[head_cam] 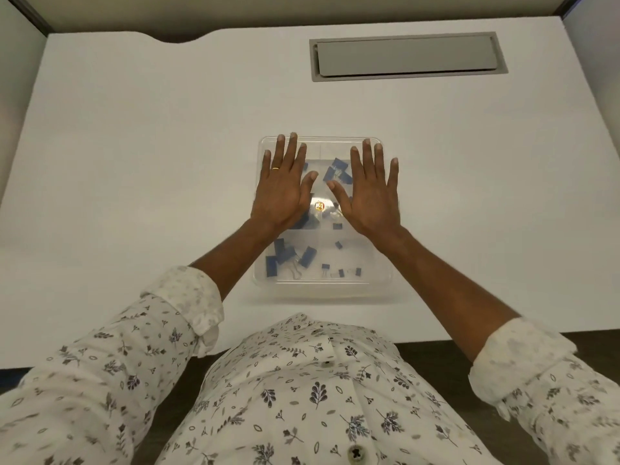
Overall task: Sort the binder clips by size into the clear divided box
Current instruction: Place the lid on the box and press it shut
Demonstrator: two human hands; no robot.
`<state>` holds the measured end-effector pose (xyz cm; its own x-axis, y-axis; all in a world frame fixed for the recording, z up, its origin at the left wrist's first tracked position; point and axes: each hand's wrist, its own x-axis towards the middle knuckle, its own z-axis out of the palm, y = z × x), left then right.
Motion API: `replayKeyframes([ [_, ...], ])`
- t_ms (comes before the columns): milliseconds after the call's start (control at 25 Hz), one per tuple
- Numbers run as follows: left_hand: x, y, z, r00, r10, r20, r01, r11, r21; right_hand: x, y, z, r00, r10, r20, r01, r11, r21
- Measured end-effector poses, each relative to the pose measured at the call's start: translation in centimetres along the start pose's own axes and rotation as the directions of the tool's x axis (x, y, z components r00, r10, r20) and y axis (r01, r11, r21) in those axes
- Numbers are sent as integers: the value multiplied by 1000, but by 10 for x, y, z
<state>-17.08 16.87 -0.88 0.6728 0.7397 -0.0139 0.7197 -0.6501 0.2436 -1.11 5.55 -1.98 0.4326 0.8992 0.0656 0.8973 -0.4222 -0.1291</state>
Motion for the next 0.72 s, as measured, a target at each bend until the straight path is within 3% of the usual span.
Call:
replayKeyframes([
  [280, 24, -7, 7, 1000, -22, -10, 23, 988, 155, 35, 4, 6, 1000, 16, 4, -16, 1000, 19],
  [720, 29, -12, 17, 1000, -2, -14, 4, 994, 112, 39, 7, 16, 999, 4, 43, -5, 1000, 25],
])
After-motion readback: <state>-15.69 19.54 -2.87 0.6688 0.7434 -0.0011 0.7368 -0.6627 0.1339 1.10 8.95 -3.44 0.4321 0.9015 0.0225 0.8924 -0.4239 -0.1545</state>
